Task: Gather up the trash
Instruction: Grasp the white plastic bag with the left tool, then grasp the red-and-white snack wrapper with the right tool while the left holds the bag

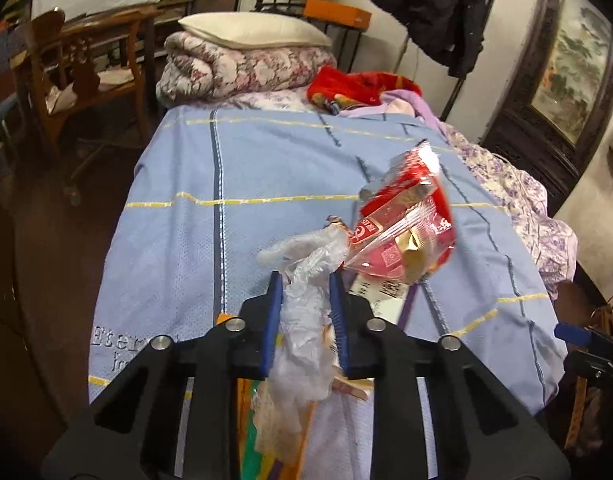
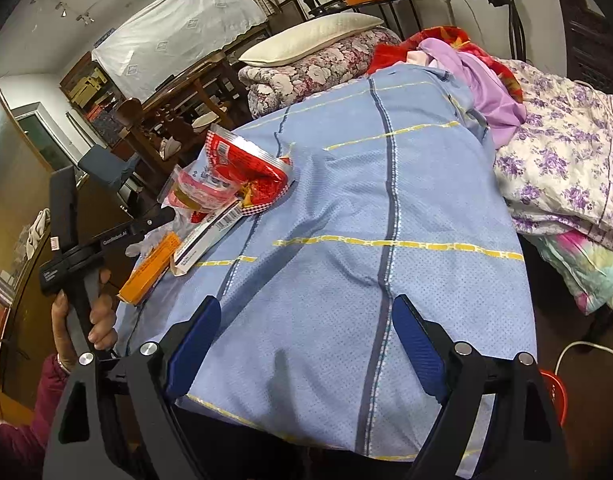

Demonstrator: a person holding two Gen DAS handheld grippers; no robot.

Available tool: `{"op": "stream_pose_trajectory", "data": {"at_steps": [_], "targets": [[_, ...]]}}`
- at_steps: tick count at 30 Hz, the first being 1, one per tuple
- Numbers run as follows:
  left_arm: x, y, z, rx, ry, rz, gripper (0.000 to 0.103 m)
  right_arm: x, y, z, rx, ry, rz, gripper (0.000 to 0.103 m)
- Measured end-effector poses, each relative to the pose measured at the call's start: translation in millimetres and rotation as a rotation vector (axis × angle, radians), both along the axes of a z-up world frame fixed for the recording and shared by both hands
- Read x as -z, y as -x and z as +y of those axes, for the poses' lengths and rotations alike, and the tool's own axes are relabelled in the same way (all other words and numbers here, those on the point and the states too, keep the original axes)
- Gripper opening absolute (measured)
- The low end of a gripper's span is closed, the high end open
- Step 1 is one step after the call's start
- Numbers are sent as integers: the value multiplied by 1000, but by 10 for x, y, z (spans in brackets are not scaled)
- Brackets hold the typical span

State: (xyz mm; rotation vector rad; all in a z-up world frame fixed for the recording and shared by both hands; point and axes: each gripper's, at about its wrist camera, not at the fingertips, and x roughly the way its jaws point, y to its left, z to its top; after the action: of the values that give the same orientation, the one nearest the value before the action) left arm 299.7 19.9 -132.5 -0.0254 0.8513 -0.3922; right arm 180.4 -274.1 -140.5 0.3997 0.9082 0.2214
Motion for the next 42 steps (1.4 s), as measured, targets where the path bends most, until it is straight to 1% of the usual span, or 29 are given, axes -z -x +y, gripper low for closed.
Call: {"op": "stream_pose_trajectory", "data": {"at_steps": [3, 6, 11, 13, 15, 17, 22, 26, 28, 32, 34, 35, 36, 37, 38, 39, 42], "targets": [[-113, 105, 42, -4, 33, -14, 22, -61, 29, 45, -7, 15, -17, 86], [-284, 300, 142, -9, 66, -56, 23, -135, 30, 84, -14, 23, -36, 86], [-484, 590, 272, -12, 106, -100, 23, -230, -85, 220, -56, -2, -54, 86], [-514, 664, 317, -14, 127, -102, 23, -255, -157, 339, -84, 4, -66, 86], [-514, 720, 339, -13, 139, -100, 23, -266, -212, 440, -106, 11, -73, 86], [-490, 768, 342, -14, 132, -99, 23, -274, -316, 573, -140, 9, -76, 86], [-440, 838, 407, -27, 145, -97, 23, -295, -654, 903, -206, -14, -76, 86], [-400, 820, 470, -37, 154, -96, 23, -303, -945, 1084, -206, -60, -66, 86], [-382, 790, 488, -37, 161, -94, 23, -269, -1096, 1188, -200, -63, -51, 86], [-327, 745, 550, -39, 180, -86, 23, -97, -1375, 1354, -162, -74, 13, 86], [-294, 723, 575, -43, 189, -78, 23, -17, -1443, 1402, -146, -63, 34, 86], [-281, 711, 586, -44, 194, -72, 23, 13, -1459, 1426, -144, -55, 35, 81], [-274, 714, 594, -44, 197, -71, 23, 28, -1449, 1439, -142, -52, 30, 56], [-272, 717, 597, -43, 199, -70, 23, 32, -1434, 1448, -153, -59, 21, 49], [-275, 725, 592, -42, 198, -70, 23, 20, -1413, 1445, -164, -69, 11, 37], [-287, 738, 583, -39, 197, -71, 23, 5, -1394, 1432, -165, -67, 4, 22], [-333, 777, 551, -29, 195, -80, 23, -137, -1239, 1341, -182, -69, -34, 20]]}}
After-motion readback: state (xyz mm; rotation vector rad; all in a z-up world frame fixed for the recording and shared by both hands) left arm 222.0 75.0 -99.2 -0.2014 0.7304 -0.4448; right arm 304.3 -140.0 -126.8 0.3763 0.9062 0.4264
